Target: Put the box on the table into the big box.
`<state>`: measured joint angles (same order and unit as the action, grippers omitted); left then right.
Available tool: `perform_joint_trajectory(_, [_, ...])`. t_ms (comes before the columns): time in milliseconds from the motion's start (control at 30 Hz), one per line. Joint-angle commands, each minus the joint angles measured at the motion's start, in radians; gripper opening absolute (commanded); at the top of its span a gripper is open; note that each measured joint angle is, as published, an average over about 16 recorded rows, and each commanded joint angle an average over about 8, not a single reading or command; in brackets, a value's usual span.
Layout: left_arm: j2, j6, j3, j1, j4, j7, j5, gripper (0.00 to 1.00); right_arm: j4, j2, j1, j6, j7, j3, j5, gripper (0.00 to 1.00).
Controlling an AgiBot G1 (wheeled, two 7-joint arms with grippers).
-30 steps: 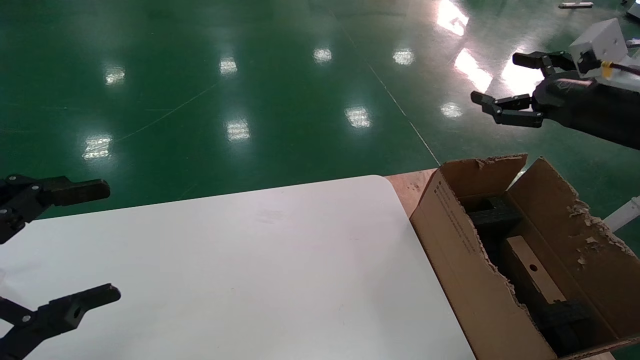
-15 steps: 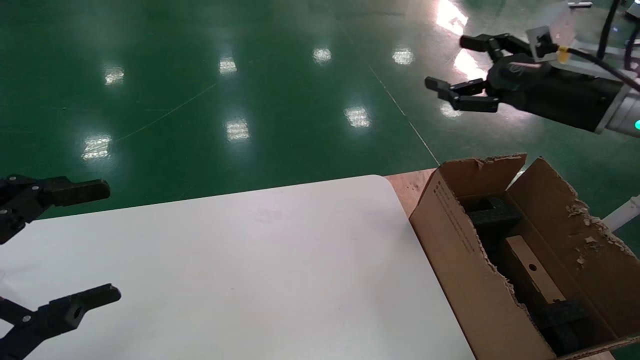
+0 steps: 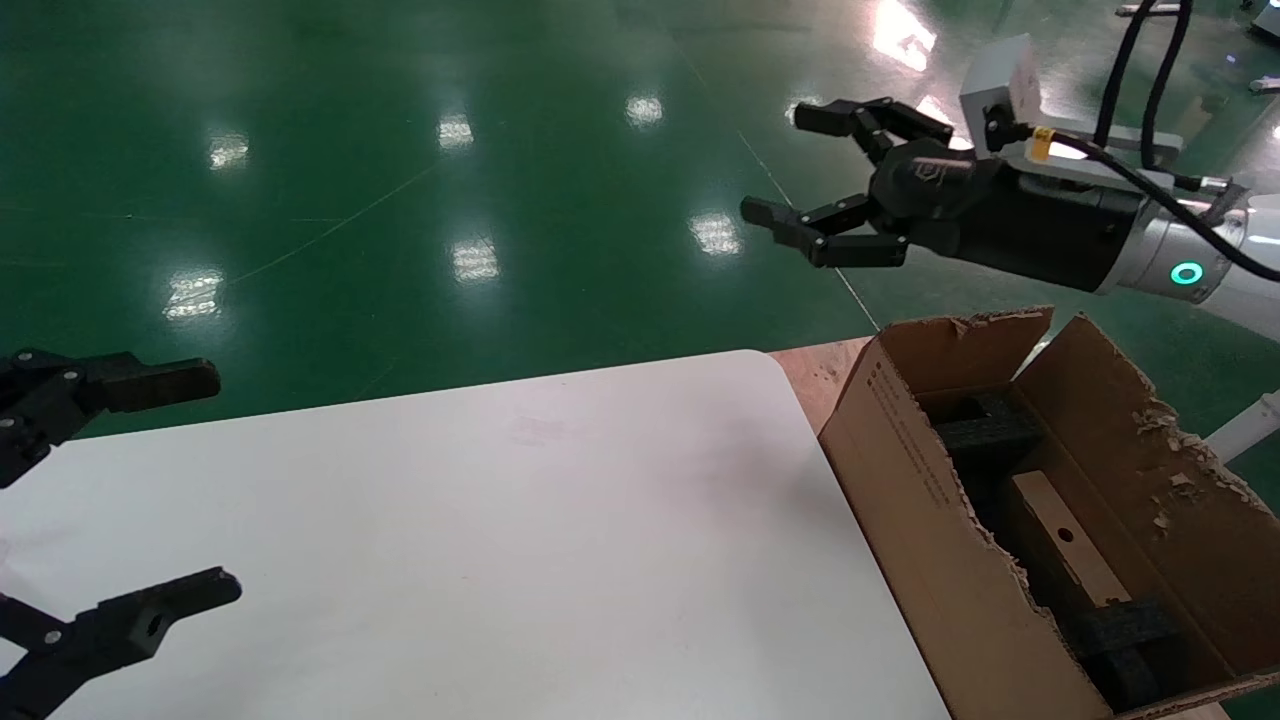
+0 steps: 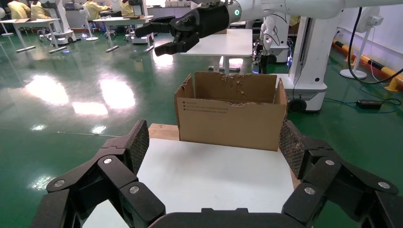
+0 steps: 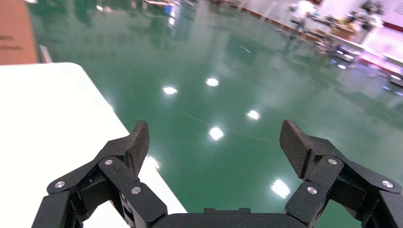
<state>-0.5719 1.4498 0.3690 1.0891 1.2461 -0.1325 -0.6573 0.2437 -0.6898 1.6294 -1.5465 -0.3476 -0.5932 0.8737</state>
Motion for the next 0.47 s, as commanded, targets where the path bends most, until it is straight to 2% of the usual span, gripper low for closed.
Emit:
perform_joint_trajectory(33, [0.000, 0.000, 0.000, 0.000, 0.000, 0.000, 0.000, 1.00, 0.071, 0.005, -0.038, 0.003, 0.036, 0.021, -0.010, 1.00])
perform_joint_trajectory(367, [0.000, 0.000, 0.000, 0.000, 0.000, 0.000, 0.000, 1.00, 0.425, 0.032, -0.226, 0.021, 0.218, 0.128, -0.058, 1.00])
perform_joint_trajectory(467, [0.000, 0.000, 0.000, 0.000, 0.000, 0.000, 0.000, 1.00, 0.478, 0.036, -0.255, 0.023, 0.246, 0.144, -0.066, 1.00])
